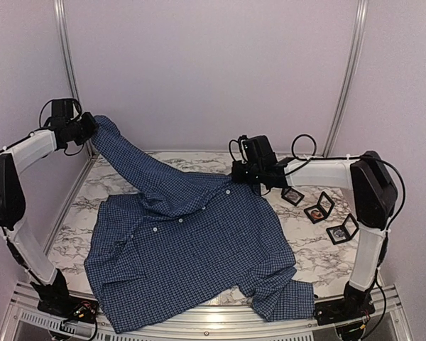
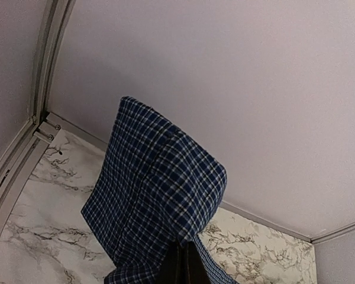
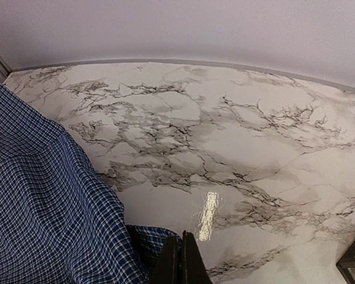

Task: Remove the brooch from the garment
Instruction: Move the flattened clothing to the center of the board.

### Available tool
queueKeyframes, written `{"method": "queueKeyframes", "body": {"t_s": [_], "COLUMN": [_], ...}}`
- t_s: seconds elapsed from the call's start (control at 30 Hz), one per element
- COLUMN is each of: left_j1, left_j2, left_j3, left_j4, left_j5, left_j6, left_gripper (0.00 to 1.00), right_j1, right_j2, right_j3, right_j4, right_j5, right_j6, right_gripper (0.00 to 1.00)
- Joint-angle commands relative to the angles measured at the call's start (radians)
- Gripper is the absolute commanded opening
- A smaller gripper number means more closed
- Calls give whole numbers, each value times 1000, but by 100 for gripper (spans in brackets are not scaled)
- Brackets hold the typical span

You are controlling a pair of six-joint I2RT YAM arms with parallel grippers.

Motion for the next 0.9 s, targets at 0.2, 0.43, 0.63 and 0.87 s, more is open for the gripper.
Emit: {"method": "queueKeyframes", "body": {"t_s": [0.2,0.43,0.63,0.87], "left_j1": [-38,-38,-10,-3], "left_j2": [381,305,58,58], "left_j3": [365,246,-148,-341], "left_j4": [-114,-169,-117,-81], "left_j5": [56,-42,-198,-111], "left_j6": [30,65,29,90], "left_gripper": [31,78,78,66], "right_j1": [-37,-49,-49,-49], "right_j2": [82,116,111,114], "right_j3": [81,69,37,28], "right_j4": [-61,-78,-53,-31], "right_j5": [77,47,12,-22], "right_j6": [41,62,53,41], "right_gripper": [0,0,0,0]}}
